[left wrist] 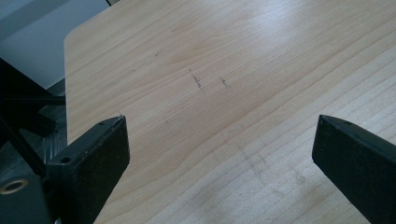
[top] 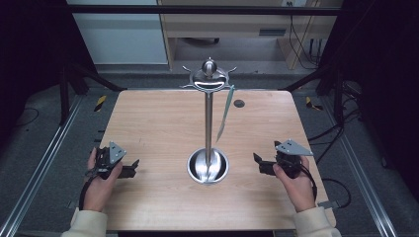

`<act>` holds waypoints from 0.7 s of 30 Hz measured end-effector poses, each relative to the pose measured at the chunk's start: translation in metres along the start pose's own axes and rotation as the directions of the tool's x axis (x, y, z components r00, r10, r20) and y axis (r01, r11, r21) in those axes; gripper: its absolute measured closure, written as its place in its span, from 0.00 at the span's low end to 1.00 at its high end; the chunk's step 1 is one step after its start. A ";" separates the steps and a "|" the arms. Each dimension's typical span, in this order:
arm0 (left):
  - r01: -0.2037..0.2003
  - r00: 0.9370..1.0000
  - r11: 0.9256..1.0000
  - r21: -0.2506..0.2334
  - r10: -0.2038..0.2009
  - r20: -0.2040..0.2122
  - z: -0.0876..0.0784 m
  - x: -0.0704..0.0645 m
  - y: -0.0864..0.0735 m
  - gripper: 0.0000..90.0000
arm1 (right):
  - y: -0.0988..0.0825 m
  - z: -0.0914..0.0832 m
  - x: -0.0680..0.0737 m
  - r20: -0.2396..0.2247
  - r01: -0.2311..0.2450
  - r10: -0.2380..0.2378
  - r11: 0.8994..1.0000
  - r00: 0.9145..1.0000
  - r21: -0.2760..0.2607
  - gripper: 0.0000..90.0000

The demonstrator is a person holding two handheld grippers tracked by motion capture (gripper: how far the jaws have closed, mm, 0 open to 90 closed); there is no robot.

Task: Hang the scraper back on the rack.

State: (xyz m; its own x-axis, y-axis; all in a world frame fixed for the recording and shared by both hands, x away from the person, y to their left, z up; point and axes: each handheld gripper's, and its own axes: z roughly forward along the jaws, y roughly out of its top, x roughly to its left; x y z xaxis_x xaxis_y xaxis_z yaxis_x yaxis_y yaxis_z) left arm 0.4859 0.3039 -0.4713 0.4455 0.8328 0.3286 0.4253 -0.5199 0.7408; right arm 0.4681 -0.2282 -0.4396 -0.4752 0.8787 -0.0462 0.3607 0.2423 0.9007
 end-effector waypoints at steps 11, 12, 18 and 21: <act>0.008 1.000 1.000 -0.006 -0.008 0.001 0.001 0.000 0.000 0.04 | -0.023 0.013 -0.006 0.001 -0.017 0.017 0.998 1.000 0.056 0.14; 0.010 1.000 1.000 -0.009 -0.010 -0.001 0.001 0.000 0.000 0.04 | -0.025 0.014 -0.006 -0.003 -0.014 0.014 0.998 1.000 0.059 0.14; 0.024 1.000 0.999 -0.022 -0.024 0.000 -0.001 0.002 0.001 0.04 | -0.029 0.019 -0.001 -0.017 0.009 -0.008 0.997 1.000 0.082 0.15; 0.044 0.999 0.998 -0.035 -0.044 0.000 -0.003 0.005 0.000 0.04 | -0.031 0.022 0.002 -0.018 0.031 -0.029 0.994 0.999 0.103 0.15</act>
State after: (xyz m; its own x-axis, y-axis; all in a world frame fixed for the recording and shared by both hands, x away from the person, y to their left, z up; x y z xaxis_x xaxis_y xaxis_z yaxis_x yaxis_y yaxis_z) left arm 0.4859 0.3083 -0.4679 0.4258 0.8551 0.2957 0.4168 -0.4755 0.7747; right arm 0.4740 -0.2246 -0.4770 -0.5003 0.8635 -0.0645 0.4263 0.3105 0.8497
